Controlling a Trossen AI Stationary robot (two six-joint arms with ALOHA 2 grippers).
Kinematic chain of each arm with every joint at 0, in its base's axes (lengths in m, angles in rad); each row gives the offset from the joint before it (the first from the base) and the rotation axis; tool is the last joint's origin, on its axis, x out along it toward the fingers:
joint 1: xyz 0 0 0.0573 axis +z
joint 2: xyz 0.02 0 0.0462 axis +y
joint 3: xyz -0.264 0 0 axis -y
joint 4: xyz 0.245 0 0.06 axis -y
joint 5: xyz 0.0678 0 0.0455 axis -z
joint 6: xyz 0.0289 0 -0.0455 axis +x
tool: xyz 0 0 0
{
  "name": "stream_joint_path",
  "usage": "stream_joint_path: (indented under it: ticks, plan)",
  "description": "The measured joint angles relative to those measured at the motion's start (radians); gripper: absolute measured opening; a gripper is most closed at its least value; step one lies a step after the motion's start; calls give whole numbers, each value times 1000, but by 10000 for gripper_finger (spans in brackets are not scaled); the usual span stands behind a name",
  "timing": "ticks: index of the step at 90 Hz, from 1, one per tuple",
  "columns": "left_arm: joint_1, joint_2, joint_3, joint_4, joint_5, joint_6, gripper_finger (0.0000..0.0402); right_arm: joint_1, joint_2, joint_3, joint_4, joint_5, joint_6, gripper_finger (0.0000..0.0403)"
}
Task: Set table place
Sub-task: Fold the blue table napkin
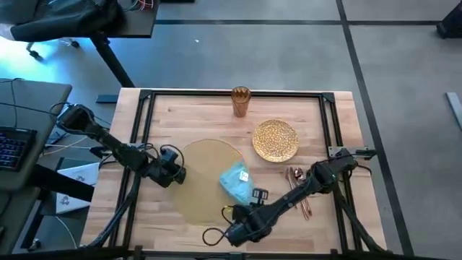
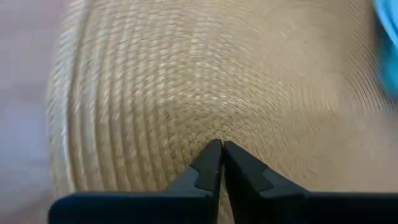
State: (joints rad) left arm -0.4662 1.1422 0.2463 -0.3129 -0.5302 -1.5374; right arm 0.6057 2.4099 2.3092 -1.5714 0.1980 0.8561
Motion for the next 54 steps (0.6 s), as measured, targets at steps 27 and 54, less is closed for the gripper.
stream_joint_path:
  ticks: [27,54]
  plan:
    - [114,-226,222,-283,-107,481,0,17,-149,1,1,54,115,0]
    - [45,-231,372,101,210,1169,8,-32,-285,1,21,73,-72,0]
